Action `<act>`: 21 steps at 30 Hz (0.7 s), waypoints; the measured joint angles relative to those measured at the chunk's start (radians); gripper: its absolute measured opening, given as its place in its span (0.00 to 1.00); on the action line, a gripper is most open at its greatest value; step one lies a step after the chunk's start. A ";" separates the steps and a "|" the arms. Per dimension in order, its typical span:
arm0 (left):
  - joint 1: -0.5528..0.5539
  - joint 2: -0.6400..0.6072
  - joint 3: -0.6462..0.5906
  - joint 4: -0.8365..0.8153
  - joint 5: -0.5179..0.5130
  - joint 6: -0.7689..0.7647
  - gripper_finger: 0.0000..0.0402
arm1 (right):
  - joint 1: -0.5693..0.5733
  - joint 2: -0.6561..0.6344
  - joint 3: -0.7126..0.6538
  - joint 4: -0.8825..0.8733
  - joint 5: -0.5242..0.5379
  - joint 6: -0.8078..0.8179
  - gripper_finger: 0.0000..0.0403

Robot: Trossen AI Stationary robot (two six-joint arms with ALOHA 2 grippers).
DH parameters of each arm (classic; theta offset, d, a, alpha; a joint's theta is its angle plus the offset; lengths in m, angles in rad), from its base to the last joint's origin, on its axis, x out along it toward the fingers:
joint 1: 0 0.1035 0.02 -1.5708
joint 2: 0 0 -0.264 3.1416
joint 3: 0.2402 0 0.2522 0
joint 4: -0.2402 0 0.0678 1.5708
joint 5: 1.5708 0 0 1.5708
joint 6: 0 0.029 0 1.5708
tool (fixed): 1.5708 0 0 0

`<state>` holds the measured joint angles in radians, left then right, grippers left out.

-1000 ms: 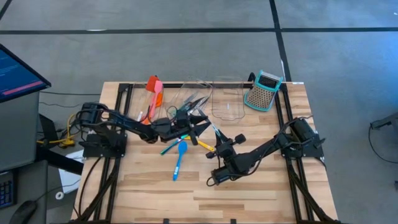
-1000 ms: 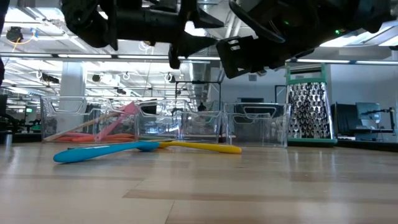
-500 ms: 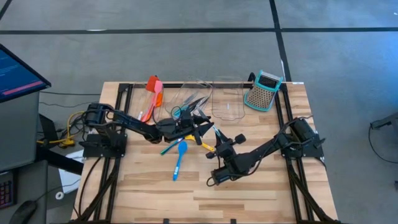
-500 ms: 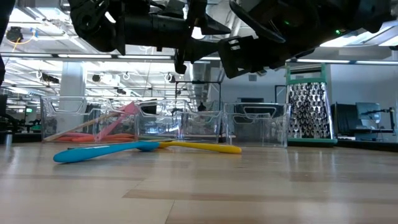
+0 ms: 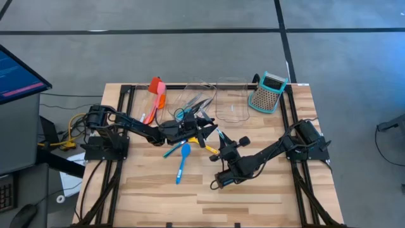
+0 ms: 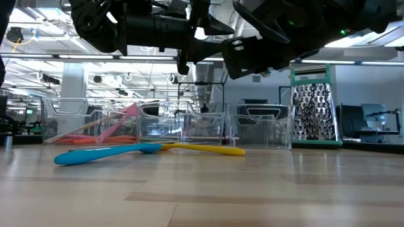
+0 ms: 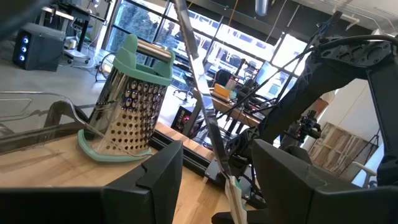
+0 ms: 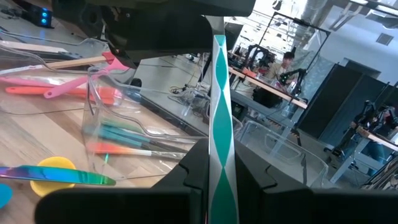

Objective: Pick & Place Kitchen Items
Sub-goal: Put the white patterned knife into the middle transparent bin

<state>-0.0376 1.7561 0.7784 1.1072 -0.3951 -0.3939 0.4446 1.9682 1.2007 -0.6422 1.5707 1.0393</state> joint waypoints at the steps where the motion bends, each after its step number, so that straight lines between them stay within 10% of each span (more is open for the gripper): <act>1: 0.000 0.000 0.000 0.000 0.000 0.000 0.46 | 0.000 0.000 0.000 0.000 0.000 0.000 0.08; 21: 0.019 -0.001 0.001 0.004 0.003 0.048 0.11 | -0.001 0.000 0.000 0.000 -0.004 0.000 0.08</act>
<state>-0.0187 1.7550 0.7792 1.1110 -0.3923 -0.3456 0.4438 1.9682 1.2007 -0.6418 1.5669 1.0397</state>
